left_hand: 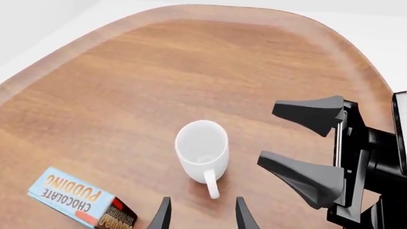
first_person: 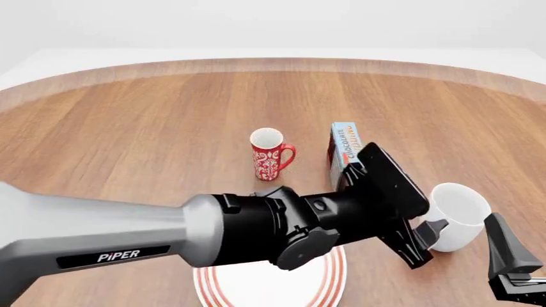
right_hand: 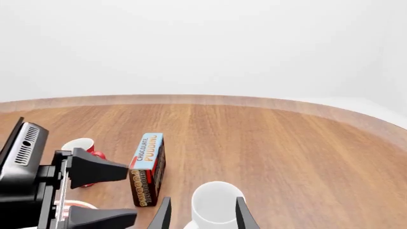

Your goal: Pick up the white mug and put it on the plate, and put the chocolate pudding to the right of the plate.

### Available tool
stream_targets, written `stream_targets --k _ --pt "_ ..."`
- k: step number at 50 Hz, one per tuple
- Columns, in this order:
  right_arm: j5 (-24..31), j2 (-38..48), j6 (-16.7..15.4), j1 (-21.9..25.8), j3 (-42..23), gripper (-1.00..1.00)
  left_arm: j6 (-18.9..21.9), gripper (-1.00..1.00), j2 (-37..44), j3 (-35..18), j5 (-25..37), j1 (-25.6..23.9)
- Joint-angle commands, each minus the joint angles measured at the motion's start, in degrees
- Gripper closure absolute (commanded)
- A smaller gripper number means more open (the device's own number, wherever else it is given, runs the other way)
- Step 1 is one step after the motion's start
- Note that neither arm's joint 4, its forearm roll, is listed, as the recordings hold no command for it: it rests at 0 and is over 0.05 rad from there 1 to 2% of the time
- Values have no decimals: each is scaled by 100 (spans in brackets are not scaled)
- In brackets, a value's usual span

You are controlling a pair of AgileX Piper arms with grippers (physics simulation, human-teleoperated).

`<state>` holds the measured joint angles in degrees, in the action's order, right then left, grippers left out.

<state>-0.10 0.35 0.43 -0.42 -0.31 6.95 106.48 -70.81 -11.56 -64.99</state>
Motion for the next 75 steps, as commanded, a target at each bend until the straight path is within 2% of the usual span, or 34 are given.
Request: stream_targets --k 1,36,75 --pt "0 0 0 -1 0 -100 -54 -100 79 -133 31 -36" --pt "-2 -3 -2 1 0 -100 -205 -100 456 -504 139 -18" --pt "0 0 1 -1 0 -100 -460 -100 1162 -1230 406 91"
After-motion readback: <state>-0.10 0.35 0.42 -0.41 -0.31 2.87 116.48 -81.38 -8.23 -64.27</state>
